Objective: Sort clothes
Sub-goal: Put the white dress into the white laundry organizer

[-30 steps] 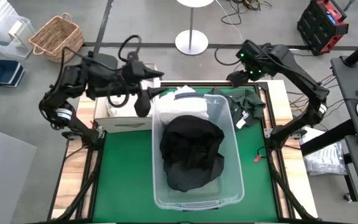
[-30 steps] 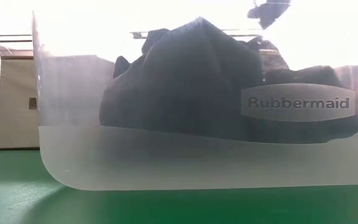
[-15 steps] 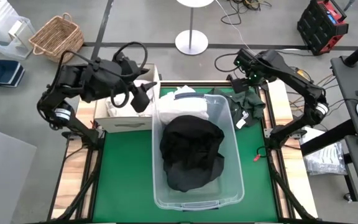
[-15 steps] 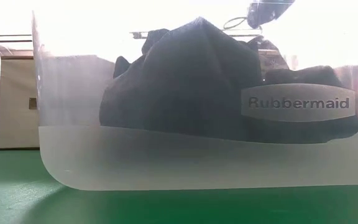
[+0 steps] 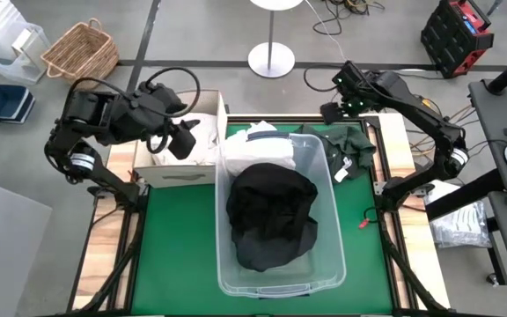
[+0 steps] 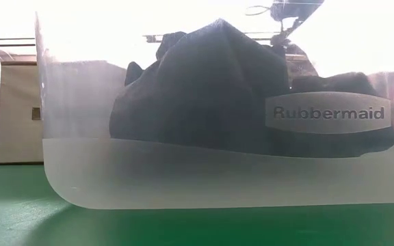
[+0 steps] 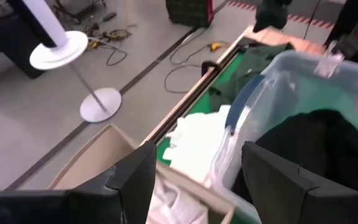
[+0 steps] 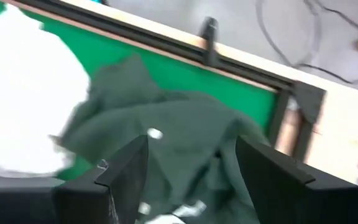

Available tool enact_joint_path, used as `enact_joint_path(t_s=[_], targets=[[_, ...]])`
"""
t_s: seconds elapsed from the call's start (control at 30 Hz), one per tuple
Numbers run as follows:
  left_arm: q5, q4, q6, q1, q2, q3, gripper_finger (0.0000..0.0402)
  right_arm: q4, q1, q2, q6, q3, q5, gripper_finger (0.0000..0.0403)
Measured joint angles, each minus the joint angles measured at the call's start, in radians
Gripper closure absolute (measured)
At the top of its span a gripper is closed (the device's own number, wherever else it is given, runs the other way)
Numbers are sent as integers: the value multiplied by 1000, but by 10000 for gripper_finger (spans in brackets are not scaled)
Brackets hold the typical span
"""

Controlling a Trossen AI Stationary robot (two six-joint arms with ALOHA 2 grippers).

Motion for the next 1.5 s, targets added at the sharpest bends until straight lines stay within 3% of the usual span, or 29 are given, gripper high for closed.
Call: enact_joint_path(t_s=[0.4, 0.9, 1.17, 1.5], targets=[[-29, -7, 20, 0, 12, -2, 189, 217, 0, 0, -84, 0, -176, 164], [82, -7, 65, 0, 4, -2, 189, 242, 0, -94, -133, 91, -183, 190], [76, -7, 84, 2, 5, -2, 189, 233, 3, -192, -171, 110, -192, 235], [-2, 6, 102, 6, 9, -41, 190, 212, 3, -281, -176, 87, -196, 309]])
